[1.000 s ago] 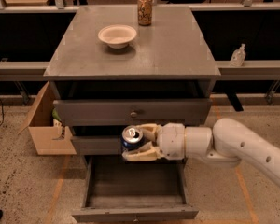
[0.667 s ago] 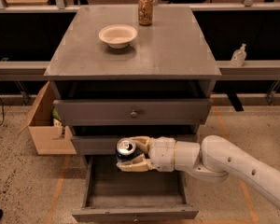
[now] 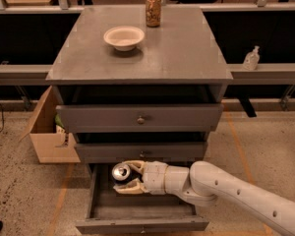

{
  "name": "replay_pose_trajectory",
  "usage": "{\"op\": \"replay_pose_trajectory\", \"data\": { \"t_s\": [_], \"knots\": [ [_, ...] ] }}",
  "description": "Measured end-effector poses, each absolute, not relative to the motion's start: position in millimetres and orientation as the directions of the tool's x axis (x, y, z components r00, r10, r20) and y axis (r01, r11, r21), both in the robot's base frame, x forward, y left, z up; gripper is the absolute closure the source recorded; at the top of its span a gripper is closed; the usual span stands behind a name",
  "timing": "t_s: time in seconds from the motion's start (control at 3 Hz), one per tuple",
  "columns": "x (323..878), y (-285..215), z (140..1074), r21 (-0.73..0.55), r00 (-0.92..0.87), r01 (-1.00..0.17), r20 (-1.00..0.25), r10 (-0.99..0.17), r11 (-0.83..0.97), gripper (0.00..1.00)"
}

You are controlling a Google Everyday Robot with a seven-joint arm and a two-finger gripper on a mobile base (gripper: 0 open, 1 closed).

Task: Place pepsi can into bottom drawer

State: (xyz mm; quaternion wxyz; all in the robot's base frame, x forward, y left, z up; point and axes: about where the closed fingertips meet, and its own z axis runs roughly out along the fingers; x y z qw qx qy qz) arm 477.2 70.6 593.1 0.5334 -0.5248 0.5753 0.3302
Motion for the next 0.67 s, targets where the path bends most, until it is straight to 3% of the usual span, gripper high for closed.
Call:
{"op": "replay_pose_trajectory", "data": {
  "t_s": [0.67],
  "knots": [
    [467.1, 114.0, 487.3, -0.205, 0.124, -0.954, -0.934, -0.335, 0.217, 1.00]
  ]
}}
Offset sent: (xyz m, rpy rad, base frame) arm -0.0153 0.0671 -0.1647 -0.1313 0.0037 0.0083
